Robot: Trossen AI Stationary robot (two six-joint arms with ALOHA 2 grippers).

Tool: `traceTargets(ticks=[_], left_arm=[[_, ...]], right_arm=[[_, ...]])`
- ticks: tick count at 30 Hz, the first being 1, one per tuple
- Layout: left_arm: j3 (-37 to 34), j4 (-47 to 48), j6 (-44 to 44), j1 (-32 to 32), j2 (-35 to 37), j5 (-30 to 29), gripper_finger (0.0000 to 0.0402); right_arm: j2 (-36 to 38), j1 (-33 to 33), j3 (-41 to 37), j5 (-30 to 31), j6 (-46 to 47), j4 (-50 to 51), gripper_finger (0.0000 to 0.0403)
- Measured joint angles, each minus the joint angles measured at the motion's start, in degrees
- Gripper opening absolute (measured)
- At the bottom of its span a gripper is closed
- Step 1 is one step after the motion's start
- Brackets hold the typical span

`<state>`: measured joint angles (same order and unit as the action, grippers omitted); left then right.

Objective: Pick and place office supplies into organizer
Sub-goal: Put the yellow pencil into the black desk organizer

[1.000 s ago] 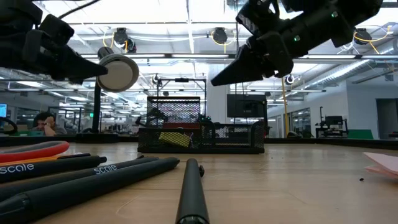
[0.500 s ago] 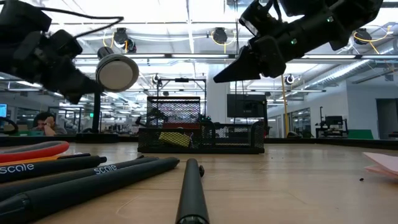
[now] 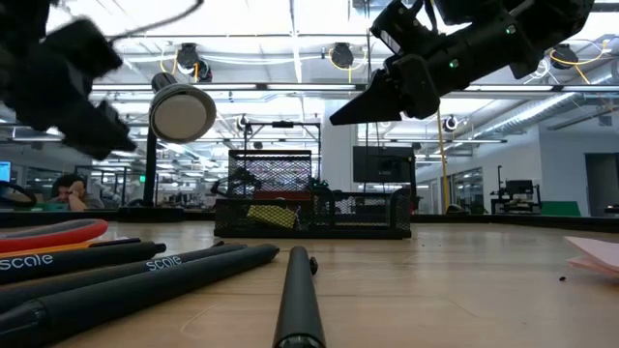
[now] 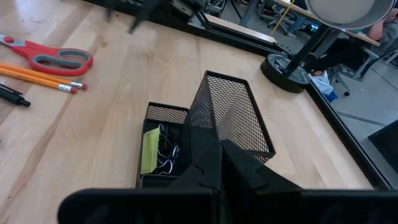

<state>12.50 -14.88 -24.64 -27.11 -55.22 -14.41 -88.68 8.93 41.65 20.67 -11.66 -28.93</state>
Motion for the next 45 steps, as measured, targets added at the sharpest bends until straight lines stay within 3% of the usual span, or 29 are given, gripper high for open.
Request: traceTargets(ticks=[7,15,21,32,40,45], left_arm=[[11.4,12.2,7.7,-5.3,-13.9,-1.8,0.0169],[16.4,13.4,5.9,-5.2,-24.2,-2.1,0.0171],[18.3,16.4,4.3,-4.0,-27.3,1.7,0.0171],[18.7,16.4,2.5,-4.0,-33.9,1.2,0.0171],[19.5,18.2,3.6,-4.0,-32.4,2.2,0.0170],[20.1,24.5,0.7,-5.0,-30.9,2.5,0.0170]], right_arm=[[0.0,0.0,0.0,0.0,0.1,0.0,0.0001],[0.0,0.0,0.0,-3.1,0.4,0.0,0.0001],[0.0,0.0,0.0,-2.9,0.3,0.0,0.0001],[0.0,0.0,0.0,-2.9,0.2,0.0,0.0001],[0.0,0.0,0.0,-2.9,0.3,0.0,0.0001],[0.0,0.0,0.0,-2.9,0.4,0.0,0.0001]])
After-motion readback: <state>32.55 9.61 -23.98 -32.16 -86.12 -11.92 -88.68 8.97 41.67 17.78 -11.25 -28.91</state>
